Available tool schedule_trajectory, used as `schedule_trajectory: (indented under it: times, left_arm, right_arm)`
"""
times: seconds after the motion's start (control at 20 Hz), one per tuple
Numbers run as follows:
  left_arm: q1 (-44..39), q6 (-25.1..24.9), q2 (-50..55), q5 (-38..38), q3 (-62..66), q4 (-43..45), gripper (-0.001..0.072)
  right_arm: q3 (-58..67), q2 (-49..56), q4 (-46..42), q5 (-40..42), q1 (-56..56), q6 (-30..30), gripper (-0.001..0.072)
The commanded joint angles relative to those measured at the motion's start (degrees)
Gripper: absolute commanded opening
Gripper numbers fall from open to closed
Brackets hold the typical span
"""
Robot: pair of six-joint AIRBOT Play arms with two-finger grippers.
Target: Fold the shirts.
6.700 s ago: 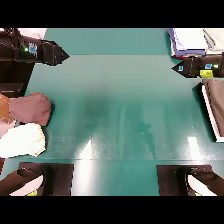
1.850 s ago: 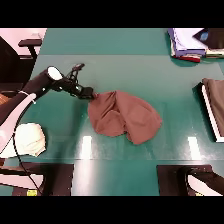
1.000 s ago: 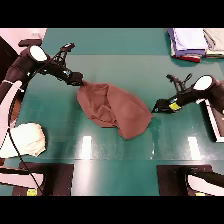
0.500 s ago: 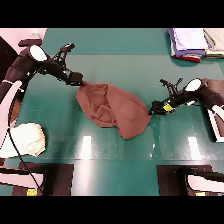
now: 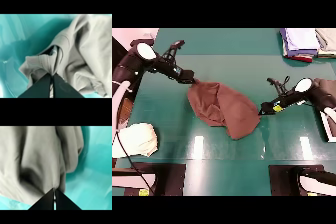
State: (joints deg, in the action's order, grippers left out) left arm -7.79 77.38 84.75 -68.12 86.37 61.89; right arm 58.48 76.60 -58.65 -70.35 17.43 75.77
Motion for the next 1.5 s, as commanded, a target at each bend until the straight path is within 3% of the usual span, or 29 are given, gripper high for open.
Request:
schedule_trajectory:
  times: [0.0, 0.35, 0.65, 0.85, 1.0, 1.2, 1.45]
  left_arm:
    - [0.0, 0.8, -7.5, 2.3, 2.5, 4.2, 0.0030]
    - [0.0, 0.7, -31.0, 1.3, 16.4, 1.9, 0.0030]
    - [0.0, 2.3, -38.9, 1.4, 27.0, -1.0, 0.0029]
    - [0.0, 2.3, -38.1, -0.5, 28.2, -0.8, 0.0029]
    - [0.0, 2.3, -33.4, -6.9, 25.7, 0.5, 0.0030]
    - [0.0, 2.3, -24.4, -14.1, 14.5, 1.0, 0.0031]
    - [0.0, 1.6, -12.2, -10.1, -4.2, 1.2, 0.0031]
  right_arm:
    - [3.9, -8.1, -5.5, -0.1, -2.2, 0.3, 0.0013]
    - [29.7, -26.0, -6.6, -3.6, -9.6, 1.1, 0.0012]
    - [45.6, -28.2, -7.5, -5.6, -12.0, 3.1, 0.0011]
    - [59.6, -20.5, -7.5, -9.5, -15.4, 4.5, 0.0011]
    - [64.3, -12.9, -7.3, -9.2, -14.9, 7.0, 0.0011]
    - [54.2, -2.5, -7.4, -11.0, -9.6, 7.8, 0.0011]
    - [46.9, 14.8, -7.5, -9.4, -4.4, 7.1, 0.0011]
